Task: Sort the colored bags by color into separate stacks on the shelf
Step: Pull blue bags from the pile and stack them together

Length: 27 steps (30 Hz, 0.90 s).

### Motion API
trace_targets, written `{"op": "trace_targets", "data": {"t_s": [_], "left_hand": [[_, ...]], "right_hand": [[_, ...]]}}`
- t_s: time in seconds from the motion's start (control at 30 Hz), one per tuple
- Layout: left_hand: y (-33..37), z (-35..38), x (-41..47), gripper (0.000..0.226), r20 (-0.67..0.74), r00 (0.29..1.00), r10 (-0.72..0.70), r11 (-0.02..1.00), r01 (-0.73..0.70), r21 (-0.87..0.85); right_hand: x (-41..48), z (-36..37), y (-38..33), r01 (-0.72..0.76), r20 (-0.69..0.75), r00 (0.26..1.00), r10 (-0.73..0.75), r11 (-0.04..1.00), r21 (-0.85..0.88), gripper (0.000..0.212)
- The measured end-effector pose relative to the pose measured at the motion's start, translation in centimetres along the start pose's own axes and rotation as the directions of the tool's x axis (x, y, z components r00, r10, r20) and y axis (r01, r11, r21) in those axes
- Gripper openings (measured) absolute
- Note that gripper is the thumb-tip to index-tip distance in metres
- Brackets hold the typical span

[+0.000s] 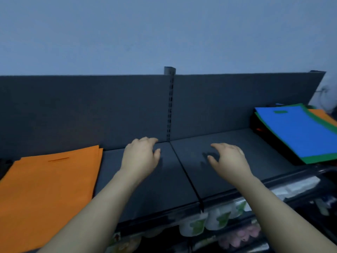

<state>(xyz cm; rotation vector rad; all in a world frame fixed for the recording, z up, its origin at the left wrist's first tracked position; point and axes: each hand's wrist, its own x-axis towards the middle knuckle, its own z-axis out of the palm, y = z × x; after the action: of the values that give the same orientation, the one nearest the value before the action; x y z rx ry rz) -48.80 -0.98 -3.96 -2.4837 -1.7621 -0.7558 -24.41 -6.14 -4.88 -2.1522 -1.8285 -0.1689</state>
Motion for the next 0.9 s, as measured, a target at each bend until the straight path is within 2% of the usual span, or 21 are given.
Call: {"op": "trace_targets", "data": {"t_s": [0.43, 0.73, 0.9], "left_hand": [[19.4, 8.6, 6.4, 0.042, 0.052, 0.994, 0.091, 0.974, -0.078, -0.212], [28.4, 13.0, 11.6, 0.038, 0.089, 0.973, 0.214, 0.921, -0.17, -0.351], [32.8, 15.0, 14.7, 0.031, 0.154, 0.954, 0.258, 0.886, -0.17, -0.432]], "right_hand": [[1.6, -4.5, 21.2, -0.167, -0.027, 0.986, 0.165, 0.981, -0.093, 0.045], [4.2, -5.9, 30.8, -0.33, -0.039, 0.944, 0.328, 0.94, -0.086, 0.046], [5.4, -6.2, 34.9, -0.411, -0.034, 0.912, 0.409, 0.908, -0.086, 0.048]]}}
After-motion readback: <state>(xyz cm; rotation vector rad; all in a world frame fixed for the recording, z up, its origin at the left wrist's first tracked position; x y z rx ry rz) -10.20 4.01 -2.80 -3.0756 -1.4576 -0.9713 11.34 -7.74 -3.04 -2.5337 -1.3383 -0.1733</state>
